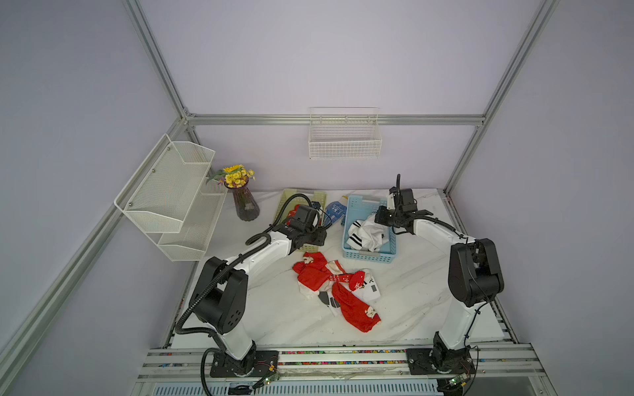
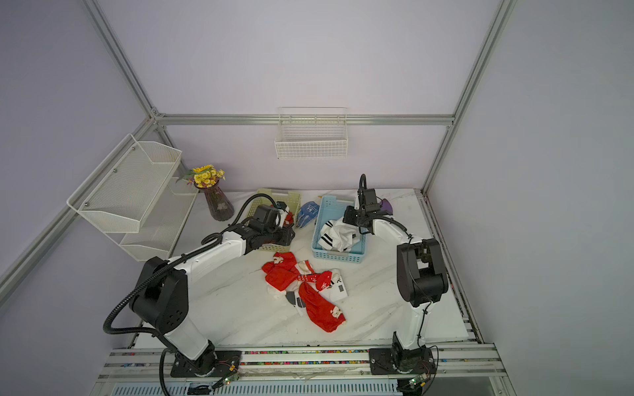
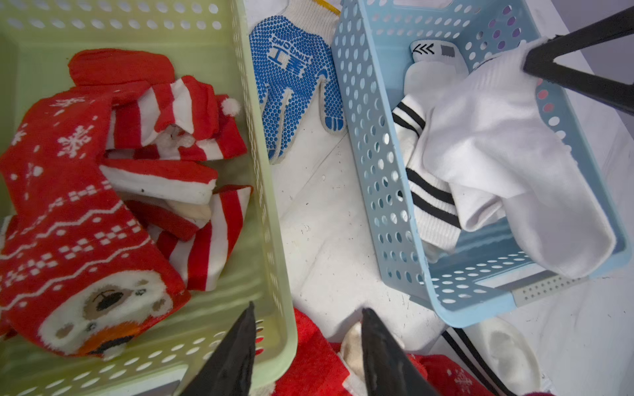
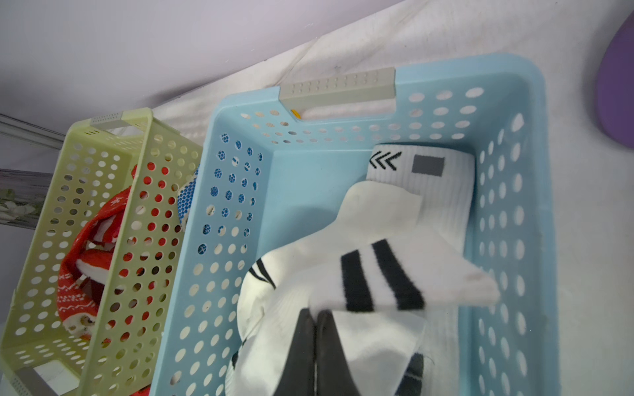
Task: Sort the socks into the basket by color
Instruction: Place the sock in the bin.
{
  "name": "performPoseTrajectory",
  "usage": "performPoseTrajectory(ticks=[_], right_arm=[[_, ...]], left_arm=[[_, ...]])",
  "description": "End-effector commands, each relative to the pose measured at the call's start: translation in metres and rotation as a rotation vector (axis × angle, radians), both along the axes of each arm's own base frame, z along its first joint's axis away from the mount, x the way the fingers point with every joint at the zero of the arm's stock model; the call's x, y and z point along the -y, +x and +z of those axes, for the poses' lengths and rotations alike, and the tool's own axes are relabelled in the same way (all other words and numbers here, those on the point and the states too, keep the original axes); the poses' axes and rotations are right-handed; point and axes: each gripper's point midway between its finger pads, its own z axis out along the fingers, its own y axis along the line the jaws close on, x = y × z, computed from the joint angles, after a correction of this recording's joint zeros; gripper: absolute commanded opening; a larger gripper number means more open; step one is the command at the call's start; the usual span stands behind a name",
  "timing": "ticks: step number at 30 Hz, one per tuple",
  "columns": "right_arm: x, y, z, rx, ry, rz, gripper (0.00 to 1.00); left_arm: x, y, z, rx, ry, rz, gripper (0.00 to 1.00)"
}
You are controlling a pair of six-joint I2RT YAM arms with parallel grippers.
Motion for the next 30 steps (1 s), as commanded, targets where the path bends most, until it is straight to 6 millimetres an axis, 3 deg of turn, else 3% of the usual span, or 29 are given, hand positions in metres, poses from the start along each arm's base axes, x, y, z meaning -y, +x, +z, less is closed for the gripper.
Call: performPoseTrajectory(ticks=[1, 8, 14, 20, 30], right_arm=[[0.008, 0.016, 0.005, 0.049, 0.000, -0.035, 0.00], [0.010, 0.027, -0.005, 0.029, 0.012, -0.060, 0.04], [0.010, 0.019, -0.010, 0.005, 0.021, -0.066, 0.21], [0.014, 0.006, 0.008, 0.022, 0.017, -0.073, 0.27], [0.005, -0.034, 0.066, 0.064, 0.070, -0.007, 0.31]], left_arm=[[0.007, 0.005, 0.010, 0.024, -0.032, -0.003, 0.49], [0.007, 0.004, 0.009, 0.018, -0.035, 0.000, 0.49], [0.007, 0.004, 0.010, 0.020, -0.041, 0.002, 0.49], [0.009, 0.004, 0.011, 0.016, -0.049, -0.002, 0.49], [0.012, 0.001, 0.015, 0.023, -0.063, -0.003, 0.49]])
